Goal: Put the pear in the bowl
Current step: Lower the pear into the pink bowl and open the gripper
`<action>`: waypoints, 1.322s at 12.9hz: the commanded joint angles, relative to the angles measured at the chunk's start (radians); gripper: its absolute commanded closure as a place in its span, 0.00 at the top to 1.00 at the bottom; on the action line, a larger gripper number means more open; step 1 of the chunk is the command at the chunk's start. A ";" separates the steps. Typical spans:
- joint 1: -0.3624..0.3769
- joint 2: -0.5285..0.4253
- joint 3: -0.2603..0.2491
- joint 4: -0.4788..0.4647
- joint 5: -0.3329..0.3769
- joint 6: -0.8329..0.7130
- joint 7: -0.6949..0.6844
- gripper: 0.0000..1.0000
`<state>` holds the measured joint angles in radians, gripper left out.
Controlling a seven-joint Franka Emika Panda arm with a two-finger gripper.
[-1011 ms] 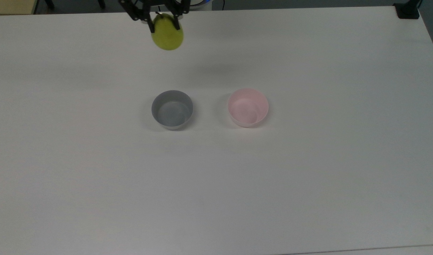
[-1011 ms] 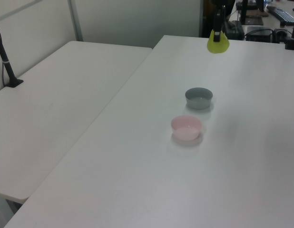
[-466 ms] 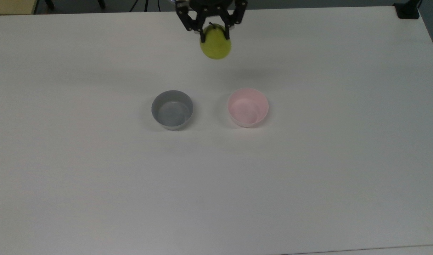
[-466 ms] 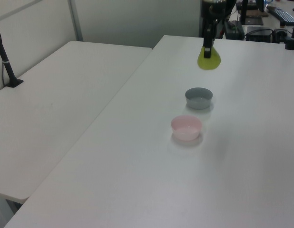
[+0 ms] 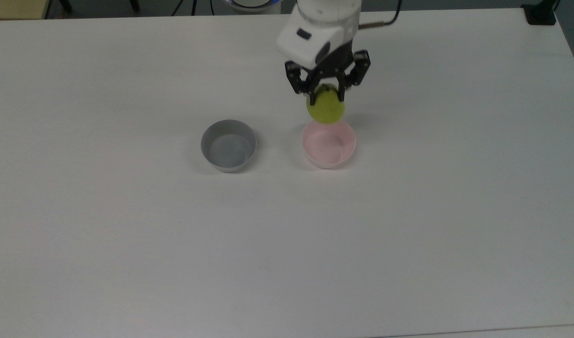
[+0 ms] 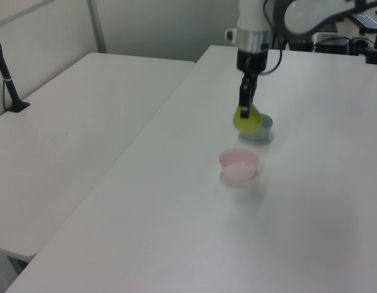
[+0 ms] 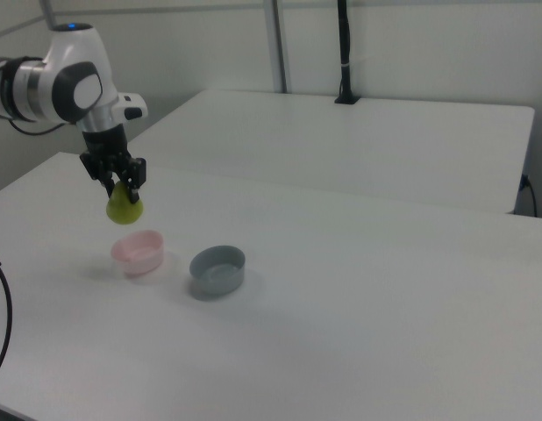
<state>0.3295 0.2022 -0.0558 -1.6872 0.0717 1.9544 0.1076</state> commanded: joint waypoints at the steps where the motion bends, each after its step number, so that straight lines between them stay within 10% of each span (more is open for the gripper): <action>1: 0.028 0.066 -0.012 -0.005 -0.004 0.093 0.017 0.00; 12: 0.052 0.186 -0.012 -0.037 -0.056 0.208 0.017 0.06; 15: 0.045 0.186 -0.012 -0.037 -0.055 0.202 0.023 0.90; 17: 0.043 0.180 -0.012 -0.037 -0.055 0.195 0.050 1.00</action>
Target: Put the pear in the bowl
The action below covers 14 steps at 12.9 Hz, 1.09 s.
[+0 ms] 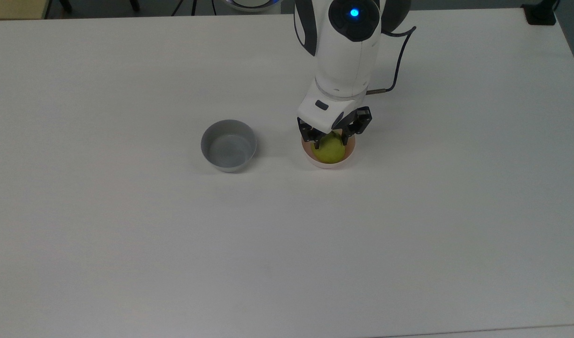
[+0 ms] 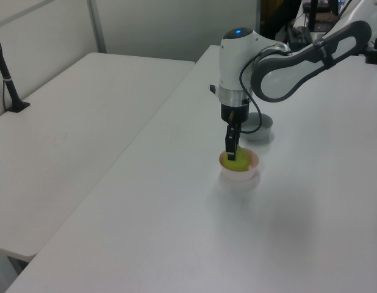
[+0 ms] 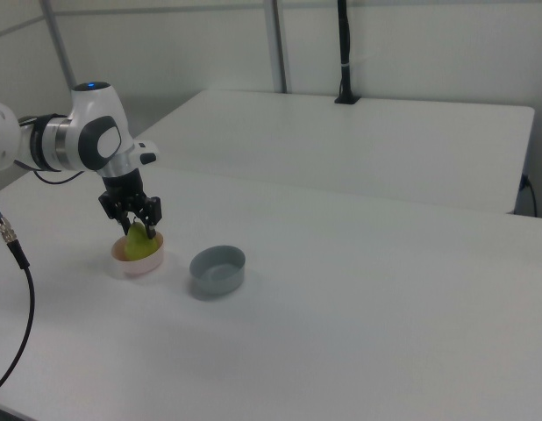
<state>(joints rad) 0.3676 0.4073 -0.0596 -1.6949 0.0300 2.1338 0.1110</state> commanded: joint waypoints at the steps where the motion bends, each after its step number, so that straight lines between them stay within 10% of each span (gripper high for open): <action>1: 0.002 -0.030 -0.008 -0.032 -0.013 0.015 0.059 1.00; 14: -0.191 -0.341 -0.006 0.021 -0.033 -0.409 0.067 1.00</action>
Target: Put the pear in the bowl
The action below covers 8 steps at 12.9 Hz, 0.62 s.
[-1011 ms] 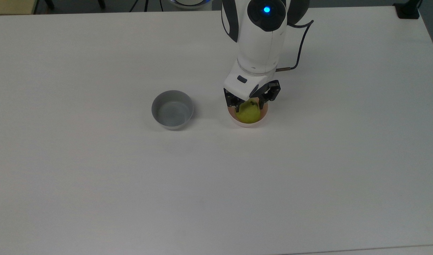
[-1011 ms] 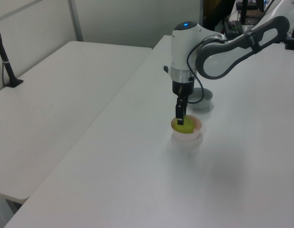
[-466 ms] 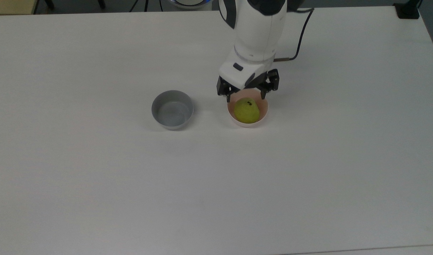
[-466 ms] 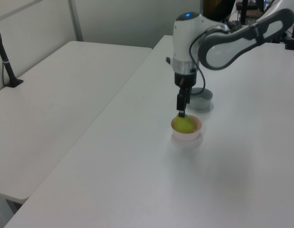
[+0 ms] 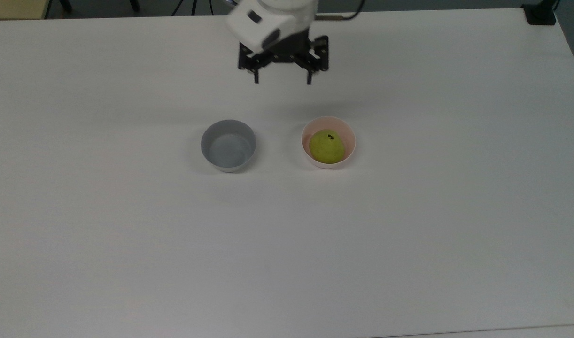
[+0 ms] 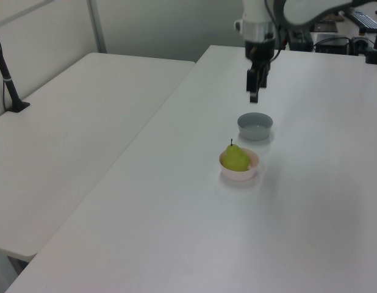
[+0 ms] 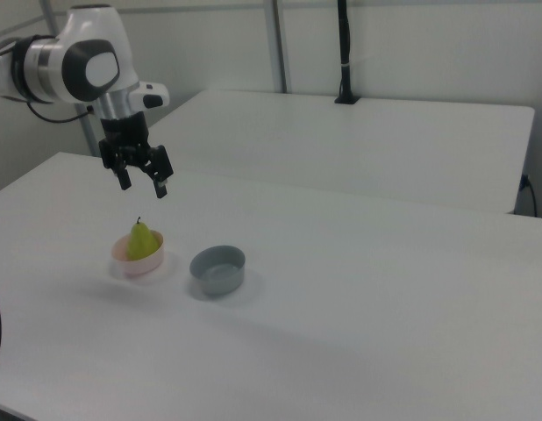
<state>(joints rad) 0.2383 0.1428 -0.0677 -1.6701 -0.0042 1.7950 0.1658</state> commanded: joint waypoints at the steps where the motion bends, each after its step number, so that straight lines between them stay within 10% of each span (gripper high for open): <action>1: -0.080 -0.100 0.002 -0.003 0.003 -0.088 0.014 1.00; 8: -0.235 -0.173 0.005 -0.003 0.024 -0.141 -0.156 1.00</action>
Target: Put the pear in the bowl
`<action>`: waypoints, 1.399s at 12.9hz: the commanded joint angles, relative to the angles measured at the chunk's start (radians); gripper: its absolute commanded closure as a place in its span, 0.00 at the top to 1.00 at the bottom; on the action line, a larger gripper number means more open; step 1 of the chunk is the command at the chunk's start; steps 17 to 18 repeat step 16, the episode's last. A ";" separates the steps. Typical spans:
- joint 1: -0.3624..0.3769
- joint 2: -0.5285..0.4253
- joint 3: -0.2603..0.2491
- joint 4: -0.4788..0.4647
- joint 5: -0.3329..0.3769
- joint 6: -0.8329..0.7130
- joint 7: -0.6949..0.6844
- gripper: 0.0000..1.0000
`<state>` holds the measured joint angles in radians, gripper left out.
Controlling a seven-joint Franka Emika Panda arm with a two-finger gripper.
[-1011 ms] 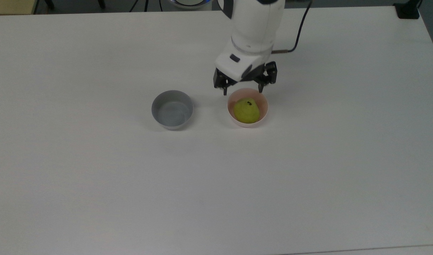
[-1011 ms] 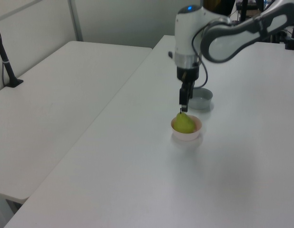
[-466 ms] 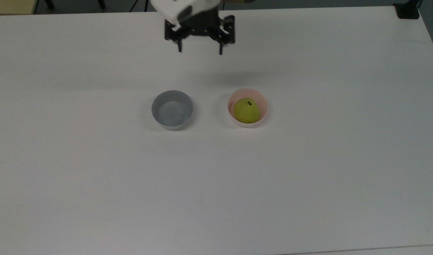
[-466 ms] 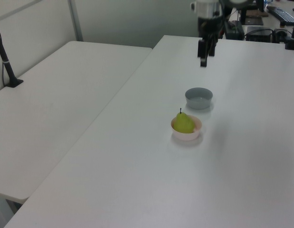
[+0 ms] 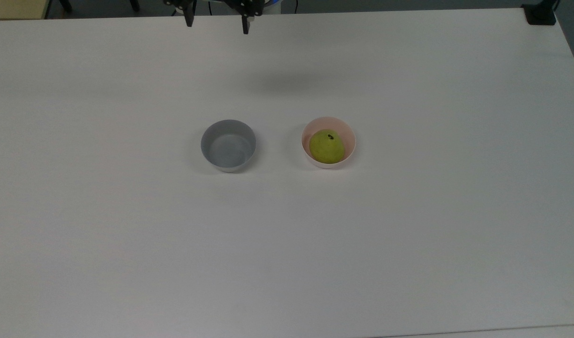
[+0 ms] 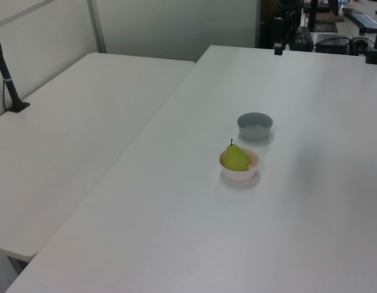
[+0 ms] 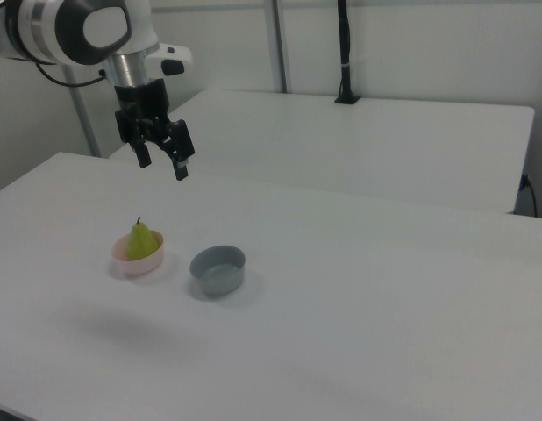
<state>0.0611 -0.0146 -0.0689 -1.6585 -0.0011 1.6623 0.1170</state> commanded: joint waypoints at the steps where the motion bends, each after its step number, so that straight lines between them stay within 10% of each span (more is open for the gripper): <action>1: -0.075 -0.016 0.006 -0.014 0.026 -0.004 -0.176 1.00; 18: -0.080 -0.008 0.003 -0.017 0.032 0.077 -0.272 1.00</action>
